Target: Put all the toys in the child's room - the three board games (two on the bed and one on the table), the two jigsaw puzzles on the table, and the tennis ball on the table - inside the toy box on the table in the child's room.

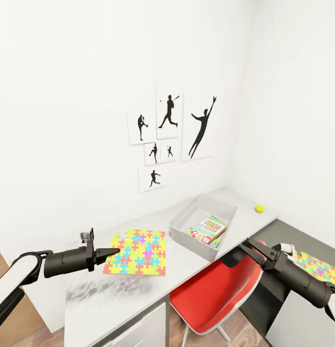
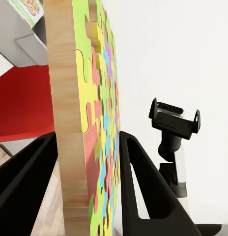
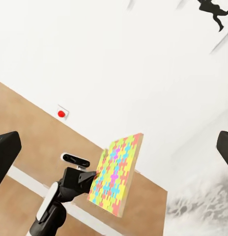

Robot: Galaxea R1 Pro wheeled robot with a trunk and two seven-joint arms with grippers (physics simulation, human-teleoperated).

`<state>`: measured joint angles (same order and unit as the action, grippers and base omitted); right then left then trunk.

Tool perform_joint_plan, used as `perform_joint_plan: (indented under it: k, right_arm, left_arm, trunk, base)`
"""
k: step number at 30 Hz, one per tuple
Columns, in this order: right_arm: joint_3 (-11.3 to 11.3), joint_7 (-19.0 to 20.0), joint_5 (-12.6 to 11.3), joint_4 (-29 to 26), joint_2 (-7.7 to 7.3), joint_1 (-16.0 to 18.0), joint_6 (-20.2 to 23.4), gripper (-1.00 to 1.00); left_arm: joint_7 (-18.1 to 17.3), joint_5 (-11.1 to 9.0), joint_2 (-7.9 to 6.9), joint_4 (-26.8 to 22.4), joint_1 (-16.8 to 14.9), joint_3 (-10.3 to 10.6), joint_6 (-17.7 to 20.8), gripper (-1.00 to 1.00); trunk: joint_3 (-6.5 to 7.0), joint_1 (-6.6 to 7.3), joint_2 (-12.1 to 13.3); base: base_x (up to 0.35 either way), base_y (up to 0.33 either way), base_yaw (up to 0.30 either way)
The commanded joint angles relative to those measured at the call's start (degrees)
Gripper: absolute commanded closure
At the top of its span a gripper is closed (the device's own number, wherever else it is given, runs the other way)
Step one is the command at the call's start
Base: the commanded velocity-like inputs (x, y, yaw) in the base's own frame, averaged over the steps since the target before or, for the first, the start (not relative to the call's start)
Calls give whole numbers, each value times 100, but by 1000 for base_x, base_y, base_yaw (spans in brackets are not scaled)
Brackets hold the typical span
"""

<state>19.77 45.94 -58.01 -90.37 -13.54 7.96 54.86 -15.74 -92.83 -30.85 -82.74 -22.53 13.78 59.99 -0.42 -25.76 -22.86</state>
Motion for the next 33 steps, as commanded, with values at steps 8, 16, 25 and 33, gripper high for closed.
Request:
perform_joint_plan:
  k: [8,16,25,33]
  right_arm:
    - [5,27,9,2,0,0,25,-100]
    - [9,29,9,2,0,-2,25,-100]
    - [9,28,9,-4,0,-4,19,-100]
    - [9,28,8,1,0,-5,19,-100]
  left_arm:
    - [-61,46,-8,4,-4,9,1,100]
    - [-61,46,-4,4,-4,8,1,100]
    - [-61,46,-5,6,-4,3,1,100]
    - [-61,46,-8,4,-5,2,1,100]
  trunk:
    - [44,-3,-6]
    - [53,-3,-6]
    - [56,-3,-6]
    - [73,-3,-6]
  base:
    - [0,0,-174]
    - [0,0,-27]
    - [0,0,-11]
    - [0,0,-217]
